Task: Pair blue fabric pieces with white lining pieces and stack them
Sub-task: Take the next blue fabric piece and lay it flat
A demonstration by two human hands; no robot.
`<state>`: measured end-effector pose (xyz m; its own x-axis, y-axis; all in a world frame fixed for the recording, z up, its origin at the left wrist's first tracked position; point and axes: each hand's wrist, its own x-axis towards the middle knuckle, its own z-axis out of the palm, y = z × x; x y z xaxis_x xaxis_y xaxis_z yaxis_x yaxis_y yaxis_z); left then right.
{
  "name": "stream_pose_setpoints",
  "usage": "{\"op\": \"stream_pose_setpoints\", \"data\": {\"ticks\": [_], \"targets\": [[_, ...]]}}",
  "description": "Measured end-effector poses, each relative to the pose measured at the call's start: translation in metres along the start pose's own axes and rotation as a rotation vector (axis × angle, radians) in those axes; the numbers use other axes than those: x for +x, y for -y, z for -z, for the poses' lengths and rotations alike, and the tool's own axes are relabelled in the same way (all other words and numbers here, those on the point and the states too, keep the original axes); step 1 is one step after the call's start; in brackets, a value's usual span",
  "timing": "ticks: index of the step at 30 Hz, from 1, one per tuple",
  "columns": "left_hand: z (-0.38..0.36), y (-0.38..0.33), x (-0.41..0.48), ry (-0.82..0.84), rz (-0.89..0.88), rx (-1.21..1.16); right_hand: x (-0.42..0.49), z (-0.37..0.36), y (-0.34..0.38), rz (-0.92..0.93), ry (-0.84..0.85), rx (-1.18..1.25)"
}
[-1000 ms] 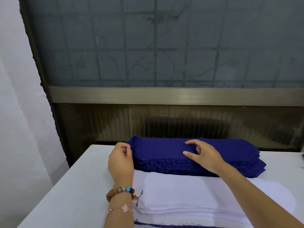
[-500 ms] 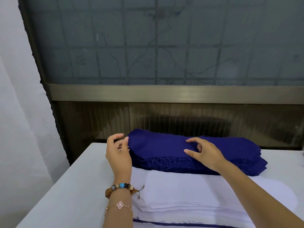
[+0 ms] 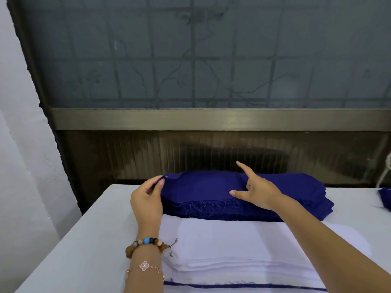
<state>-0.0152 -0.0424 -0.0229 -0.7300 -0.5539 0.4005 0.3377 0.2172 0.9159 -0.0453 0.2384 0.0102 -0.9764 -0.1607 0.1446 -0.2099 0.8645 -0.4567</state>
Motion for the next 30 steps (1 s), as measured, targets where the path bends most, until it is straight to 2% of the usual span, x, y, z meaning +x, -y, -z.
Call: {"op": "stream_pose_setpoints", "data": {"ticks": [5,8,11,17,23,27,28,30], "targets": [[-0.002,0.002,0.001,-0.019,0.13,-0.181,0.008,0.003,-0.004,-0.022,0.059,0.033],[-0.002,0.005,0.001,-0.004,0.163,-0.181,0.01,0.004,-0.007,-0.073,0.037,0.044],[0.0,0.01,0.003,-0.003,0.17,-0.157,0.01,0.013,-0.014,-0.126,-0.013,0.001],[0.001,0.015,0.004,0.044,0.182,-0.157,-0.003,0.05,-0.057,-0.345,-0.079,-0.012],[-0.002,0.017,0.005,0.051,0.205,-0.169,-0.022,0.074,-0.107,-0.591,-0.203,0.144],[-0.002,0.016,0.006,0.073,0.198,-0.154,-0.034,0.069,-0.127,-0.618,-0.319,0.327],[-0.003,0.015,0.006,0.079,0.184,-0.134,-0.035,0.069,-0.128,-0.61,-0.333,0.318],[-0.003,0.014,0.007,0.076,0.167,-0.114,-0.036,0.069,-0.127,-0.58,-0.371,0.149]]}}
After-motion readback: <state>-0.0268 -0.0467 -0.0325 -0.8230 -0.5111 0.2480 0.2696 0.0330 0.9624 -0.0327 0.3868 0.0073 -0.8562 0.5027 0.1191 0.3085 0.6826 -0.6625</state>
